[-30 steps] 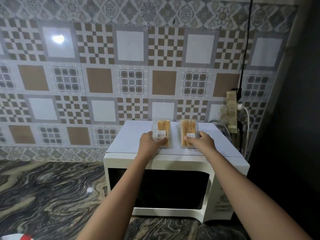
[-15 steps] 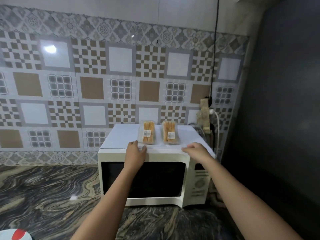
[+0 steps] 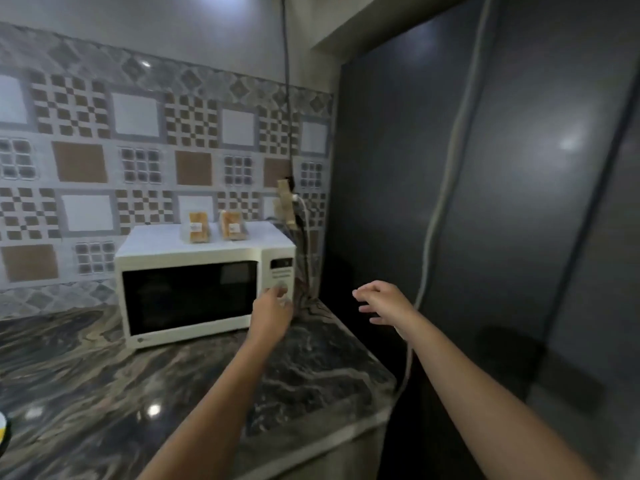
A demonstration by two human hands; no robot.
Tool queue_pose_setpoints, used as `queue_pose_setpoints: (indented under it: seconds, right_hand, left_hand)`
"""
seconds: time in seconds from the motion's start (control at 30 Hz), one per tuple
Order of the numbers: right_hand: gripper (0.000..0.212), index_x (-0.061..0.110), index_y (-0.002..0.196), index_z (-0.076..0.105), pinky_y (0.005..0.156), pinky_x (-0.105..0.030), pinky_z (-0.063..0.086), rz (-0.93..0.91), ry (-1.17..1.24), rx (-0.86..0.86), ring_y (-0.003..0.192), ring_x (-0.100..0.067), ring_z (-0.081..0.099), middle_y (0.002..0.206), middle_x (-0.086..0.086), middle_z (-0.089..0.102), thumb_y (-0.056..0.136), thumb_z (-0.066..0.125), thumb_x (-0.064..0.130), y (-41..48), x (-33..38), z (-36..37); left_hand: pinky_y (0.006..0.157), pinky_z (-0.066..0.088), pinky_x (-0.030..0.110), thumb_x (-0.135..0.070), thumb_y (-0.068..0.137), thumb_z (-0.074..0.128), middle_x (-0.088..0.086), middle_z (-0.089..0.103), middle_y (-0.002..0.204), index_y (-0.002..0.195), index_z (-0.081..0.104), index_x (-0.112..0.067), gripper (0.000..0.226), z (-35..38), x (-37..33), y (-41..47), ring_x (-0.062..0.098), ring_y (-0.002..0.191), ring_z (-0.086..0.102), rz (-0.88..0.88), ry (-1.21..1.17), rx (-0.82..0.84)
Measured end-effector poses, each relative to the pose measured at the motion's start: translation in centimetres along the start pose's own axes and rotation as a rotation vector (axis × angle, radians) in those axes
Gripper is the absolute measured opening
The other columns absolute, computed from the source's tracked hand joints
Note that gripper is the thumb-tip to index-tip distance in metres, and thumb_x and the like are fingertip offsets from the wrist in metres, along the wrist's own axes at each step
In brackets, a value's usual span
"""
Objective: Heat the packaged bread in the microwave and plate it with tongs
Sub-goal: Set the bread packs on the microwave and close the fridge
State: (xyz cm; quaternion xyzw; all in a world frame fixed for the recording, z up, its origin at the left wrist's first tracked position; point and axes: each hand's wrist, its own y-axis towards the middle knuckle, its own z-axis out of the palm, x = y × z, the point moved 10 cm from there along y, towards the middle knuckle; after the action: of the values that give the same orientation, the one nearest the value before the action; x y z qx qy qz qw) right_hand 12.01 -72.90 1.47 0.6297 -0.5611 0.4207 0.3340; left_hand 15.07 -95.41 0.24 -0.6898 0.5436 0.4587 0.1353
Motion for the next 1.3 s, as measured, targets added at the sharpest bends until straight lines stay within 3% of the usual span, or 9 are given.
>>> queue_pose_setpoints:
  seconds: [0.13,0.23,0.33,0.4,0.5,0.63,0.87,1.07,1.3]
  right_hand:
    - [0.019,0.017,0.107,0.061,0.075,-0.026,0.051,0.051,0.039,-0.123,0.097,-0.012,0.063,0.108,0.003,0.063,0.092,0.056,0.028,-8.6,-5.1,-7.4]
    - [0.006,0.021,0.09,0.063,0.062,-0.023,0.048,0.103,0.07,-0.24,0.087,-0.012,0.066,0.098,0.002,0.067,0.091,0.057,0.024,-14.7,-8.9,-13.7]
    - [0.015,0.02,0.076,0.061,0.045,-0.019,0.041,0.136,0.075,-0.398,0.058,-0.002,0.064,0.069,0.005,0.068,0.088,0.058,0.013,-21.0,-12.0,-20.5]
    - [0.019,0.018,0.073,0.06,0.044,-0.017,0.039,0.174,0.093,-0.508,0.052,-0.003,0.061,0.057,0.007,0.064,0.088,0.057,0.008,-25.4,-13.9,-24.7]
    - [0.012,0.017,0.08,0.059,0.058,-0.022,0.041,0.239,0.137,-0.632,0.069,-0.011,0.06,0.077,0.0,0.062,0.089,0.055,0.01,-32.0,-17.0,-30.0]
    - [0.008,0.017,0.085,0.057,0.063,-0.024,0.043,0.315,0.17,-0.803,0.075,-0.013,0.061,0.093,-0.003,0.064,0.091,0.054,0.015,-39.8,-21.0,-36.6]
    - [0.014,0.015,0.081,0.059,0.061,-0.024,0.041,0.409,0.151,-1.09,0.074,-0.015,0.061,0.089,-0.005,0.064,0.092,0.052,0.014,-49.6,-25.1,-45.9]
    - [0.014,0.016,0.083,0.06,0.066,-0.027,0.045,0.458,0.123,-1.18,0.083,-0.017,0.062,0.09,-0.002,0.065,0.094,0.051,0.018,-50.4,-28.8,-51.9]
    - [0.012,0.013,0.09,0.062,0.065,-0.027,0.046,0.504,0.12,-1.263,0.079,-0.015,0.062,0.091,-0.002,0.066,0.093,0.051,0.015,-44.6,-34.1,-61.9]
  left_hand:
    - [0.081,0.04,0.021,-0.008,0.089,0.058,0.014,0.057,0.125,0.123,0.056,-0.004,0.034,7.2,-5.4,-7.7,0.024,0.109,0.057,0.049,-0.12,0.185]
    - [0.091,0.043,0.023,-0.011,0.088,0.061,0.01,0.057,0.125,0.124,0.056,-0.007,0.036,11.7,-11.8,-12.8,0.021,0.112,0.056,0.139,-0.172,0.291]
    - [0.092,0.043,0.023,-0.01,0.086,0.063,0.009,0.058,0.122,0.119,0.059,-0.008,0.032,16.0,-18.3,-18.1,0.02,0.11,0.057,0.231,-0.242,0.392]
    - [0.089,0.042,0.021,-0.011,0.087,0.062,0.009,0.059,0.121,0.118,0.06,-0.008,0.031,18.9,-22.5,-21.7,0.02,0.109,0.057,0.305,-0.27,0.475]
    - [0.089,0.043,0.024,-0.01,0.087,0.061,0.009,0.057,0.121,0.119,0.059,-0.006,0.032,23.4,-27.9,-26.9,0.022,0.113,0.056,0.359,-0.312,0.613]
    - [0.089,0.045,0.031,0.002,0.079,0.063,0.021,0.063,0.114,0.111,0.062,0.001,0.032,28.7,-34.5,-33.0,0.033,0.107,0.059,0.437,-0.384,0.742]
    - [0.086,0.042,0.025,-0.003,0.084,0.056,0.014,0.059,0.118,0.119,0.058,-0.005,0.035,36.4,-44.0,-41.0,0.025,0.109,0.055,0.579,-0.414,0.945]
    - [0.091,0.044,0.031,0.0,0.082,0.056,0.013,0.059,0.12,0.118,0.058,-0.003,0.036,43.3,-50.3,-42.4,0.026,0.11,0.055,0.66,-0.45,0.997]
    - [0.088,0.04,0.024,-0.002,0.084,0.054,0.01,0.054,0.124,0.12,0.057,-0.006,0.036,54.3,-57.0,-39.7,0.022,0.111,0.052,0.75,-0.452,1.071]
